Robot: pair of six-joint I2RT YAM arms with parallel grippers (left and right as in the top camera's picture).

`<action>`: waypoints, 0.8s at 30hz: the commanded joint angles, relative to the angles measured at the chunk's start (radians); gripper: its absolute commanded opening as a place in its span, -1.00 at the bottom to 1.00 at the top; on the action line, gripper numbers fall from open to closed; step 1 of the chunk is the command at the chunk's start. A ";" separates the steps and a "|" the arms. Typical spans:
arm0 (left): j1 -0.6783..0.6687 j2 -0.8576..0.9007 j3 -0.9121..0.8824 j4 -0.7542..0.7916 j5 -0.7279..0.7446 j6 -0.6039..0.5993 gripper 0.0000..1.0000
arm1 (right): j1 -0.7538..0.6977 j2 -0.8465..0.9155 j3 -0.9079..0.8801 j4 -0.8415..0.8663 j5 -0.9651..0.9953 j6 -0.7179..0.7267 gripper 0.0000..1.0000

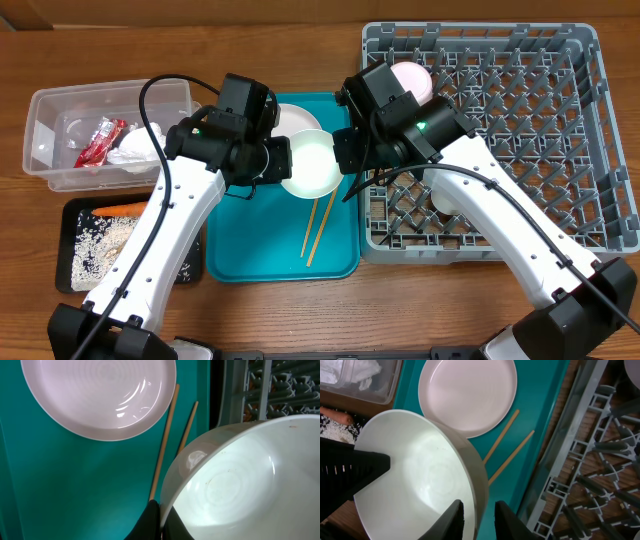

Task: Sort waste into correct bins and load items into the dishwasher
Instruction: 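Close the right gripper on the white bowl rim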

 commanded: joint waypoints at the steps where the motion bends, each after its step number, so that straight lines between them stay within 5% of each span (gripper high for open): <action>1: -0.008 -0.012 0.017 0.001 -0.002 -0.011 -0.92 | 0.004 0.006 -0.005 0.003 0.002 0.002 -0.53; 24: -0.007 -0.012 0.017 0.001 -0.003 -0.011 -0.92 | 0.006 0.014 -0.006 -0.005 0.002 0.002 -0.53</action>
